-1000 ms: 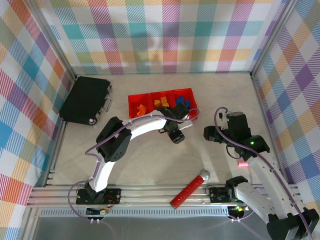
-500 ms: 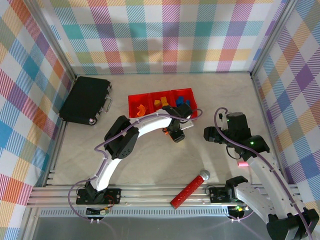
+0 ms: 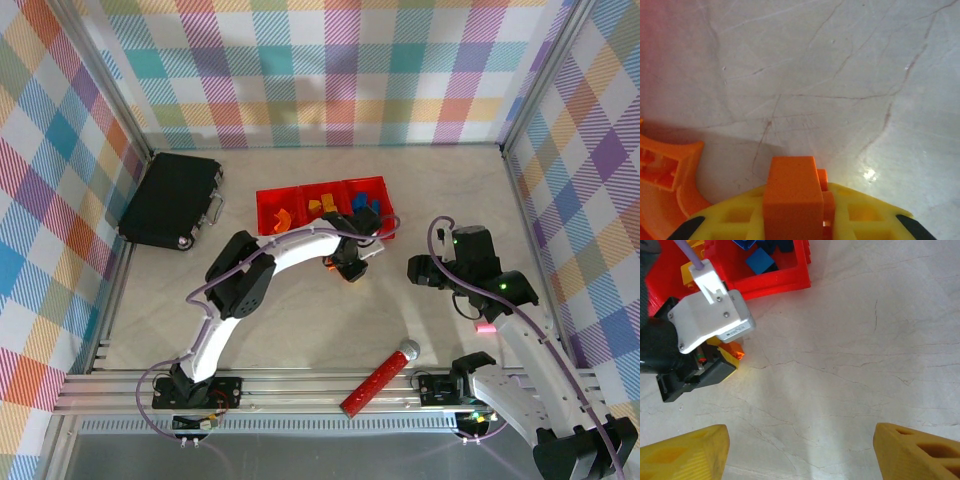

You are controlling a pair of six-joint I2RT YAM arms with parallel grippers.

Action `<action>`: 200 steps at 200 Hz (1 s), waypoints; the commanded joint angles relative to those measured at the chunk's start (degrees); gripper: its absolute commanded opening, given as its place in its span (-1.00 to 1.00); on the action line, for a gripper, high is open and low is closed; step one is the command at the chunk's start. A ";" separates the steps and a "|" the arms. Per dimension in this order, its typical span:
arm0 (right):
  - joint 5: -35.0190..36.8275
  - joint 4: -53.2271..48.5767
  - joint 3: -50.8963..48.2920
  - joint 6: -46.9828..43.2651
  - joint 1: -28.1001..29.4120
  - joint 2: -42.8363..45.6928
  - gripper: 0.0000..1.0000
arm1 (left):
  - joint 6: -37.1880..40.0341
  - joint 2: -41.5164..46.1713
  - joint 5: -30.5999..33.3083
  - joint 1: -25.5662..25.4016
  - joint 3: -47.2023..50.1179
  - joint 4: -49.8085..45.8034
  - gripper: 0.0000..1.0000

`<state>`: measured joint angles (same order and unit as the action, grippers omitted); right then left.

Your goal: Sort the legos into containers by color

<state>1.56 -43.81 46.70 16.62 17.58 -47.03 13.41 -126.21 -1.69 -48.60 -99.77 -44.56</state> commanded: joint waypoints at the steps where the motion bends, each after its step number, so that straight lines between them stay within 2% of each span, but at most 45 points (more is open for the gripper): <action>1: 0.55 -0.75 0.47 -1.23 -0.28 0.71 0.53 | -4.37 7.31 -3.88 1.75 1.72 2.33 -0.85; 25: 0.11 -0.28 0.89 -1.51 -0.27 -0.39 0.53 | -7.63 13.66 -2.82 3.55 3.65 4.20 -0.99; 49: -0.40 0.66 0.94 -1.51 -0.27 -1.36 0.53 | -12.61 20.13 4.74 6.09 5.47 6.08 -1.00; 80: -1.59 1.83 0.85 -1.47 -0.27 -2.31 0.53 | -20.88 24.12 12.80 12.97 5.36 4.34 -0.98; 120: -4.04 2.49 0.33 -1.92 -0.27 -4.04 0.53 | -28.14 27.01 16.76 20.99 8.80 4.65 -0.98; 157: -5.76 3.22 -0.19 -1.78 -0.30 -5.23 0.53 | -30.14 25.80 13.65 25.48 10.40 6.29 -0.85; 200: -6.75 3.56 -0.88 -1.85 -0.27 -5.84 0.53 | -29.00 21.14 10.24 26.36 9.40 8.57 -0.80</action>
<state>-3.60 -41.34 46.65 15.59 17.58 -52.64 -15.05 -101.82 11.20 -22.48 -89.60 -37.50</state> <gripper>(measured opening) 0.764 0.253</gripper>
